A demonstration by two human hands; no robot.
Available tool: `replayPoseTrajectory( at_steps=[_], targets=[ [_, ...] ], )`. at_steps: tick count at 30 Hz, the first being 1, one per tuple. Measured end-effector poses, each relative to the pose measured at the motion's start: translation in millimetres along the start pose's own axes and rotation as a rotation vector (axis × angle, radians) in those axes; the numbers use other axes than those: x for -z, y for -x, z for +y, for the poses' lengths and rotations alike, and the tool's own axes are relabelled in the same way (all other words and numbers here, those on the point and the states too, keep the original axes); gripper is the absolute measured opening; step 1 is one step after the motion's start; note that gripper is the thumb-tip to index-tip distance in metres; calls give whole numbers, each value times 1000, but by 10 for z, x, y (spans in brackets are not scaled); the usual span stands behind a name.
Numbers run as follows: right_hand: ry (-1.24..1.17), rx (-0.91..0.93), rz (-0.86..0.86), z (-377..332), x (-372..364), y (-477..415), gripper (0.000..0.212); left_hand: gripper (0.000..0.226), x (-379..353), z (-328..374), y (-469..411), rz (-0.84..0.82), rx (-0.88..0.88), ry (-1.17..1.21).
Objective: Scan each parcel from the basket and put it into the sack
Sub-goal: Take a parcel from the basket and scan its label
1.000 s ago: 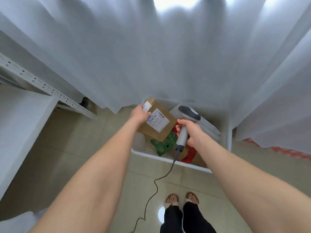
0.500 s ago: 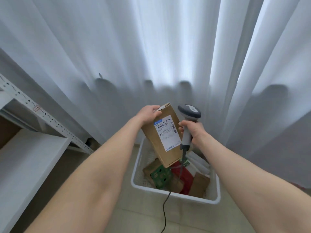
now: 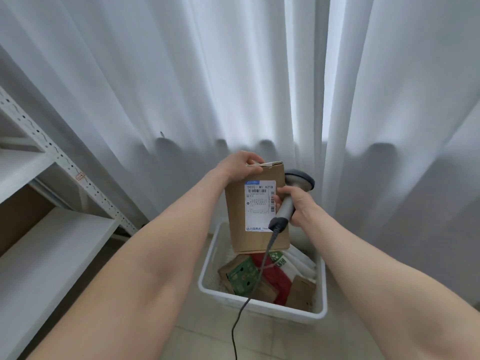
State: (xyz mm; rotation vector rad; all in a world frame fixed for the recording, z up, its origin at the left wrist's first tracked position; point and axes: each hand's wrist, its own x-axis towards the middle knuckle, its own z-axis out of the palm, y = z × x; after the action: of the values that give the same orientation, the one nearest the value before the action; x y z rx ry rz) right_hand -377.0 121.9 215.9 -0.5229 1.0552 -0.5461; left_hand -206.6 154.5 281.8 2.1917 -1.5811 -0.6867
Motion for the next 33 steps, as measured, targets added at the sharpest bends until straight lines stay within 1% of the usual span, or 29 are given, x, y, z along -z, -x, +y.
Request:
replayPoseTrajectory(
  at_steps=[2,3,4,5,6,7,8,9,10,11,13,17,18,20,22,23,25,27,33],
  targets=[
    [-73,-35,-34,16,71,117,8,39,-34,104,69,119,4,-113],
    [-111,-53,-51,17,103,166,6,51,-67,149,114,214,12,-135],
    [-146,-69,-74,10,125,227,3,67,-100,182,179,314,38,-80],
    [-177,-75,-87,-3,145,276,4,84,-134,190,263,375,92,63],
    [-198,-79,-99,-21,162,327,7,96,-171,166,363,372,161,275],
    [-217,-75,-101,-47,177,373,9,100,-218,112,480,289,218,469],
    [-232,-72,-105,-80,188,414,9,93,-269,54,603,130,259,578],
    [-245,-64,-102,-113,203,445,9,79,-326,-10,720,-44,299,600],
    [-250,-52,-99,-150,210,474,8,65,-377,-59,814,-174,330,593],
    [-231,-34,-87,-179,216,490,7,55,-418,-103,869,-226,359,593],
    [-149,24,-35,-208,219,504,4,43,-492,-145,876,-177,378,630],
    [-7,173,123,-165,174,477,12,35,-516,-157,796,0,401,676],
    [8,187,117,-139,158,482,12,34,-522,-192,777,56,411,671],
    [31,163,35,-77,111,522,7,38,-530,-287,749,125,428,652],
    [114,140,-40,1,57,549,5,40,-539,-356,733,139,446,643],
    [180,150,-56,41,28,551,9,41,-548,-384,725,142,451,643],
    [282,194,-55,107,-35,538,20,41,-571,-422,705,154,462,648],
    [305,214,-35,152,-94,553,25,41,-592,-450,701,173,477,655],
    [323,191,-41,181,-157,664,18,39,-614,-518,728,191,495,644]
  ],
)
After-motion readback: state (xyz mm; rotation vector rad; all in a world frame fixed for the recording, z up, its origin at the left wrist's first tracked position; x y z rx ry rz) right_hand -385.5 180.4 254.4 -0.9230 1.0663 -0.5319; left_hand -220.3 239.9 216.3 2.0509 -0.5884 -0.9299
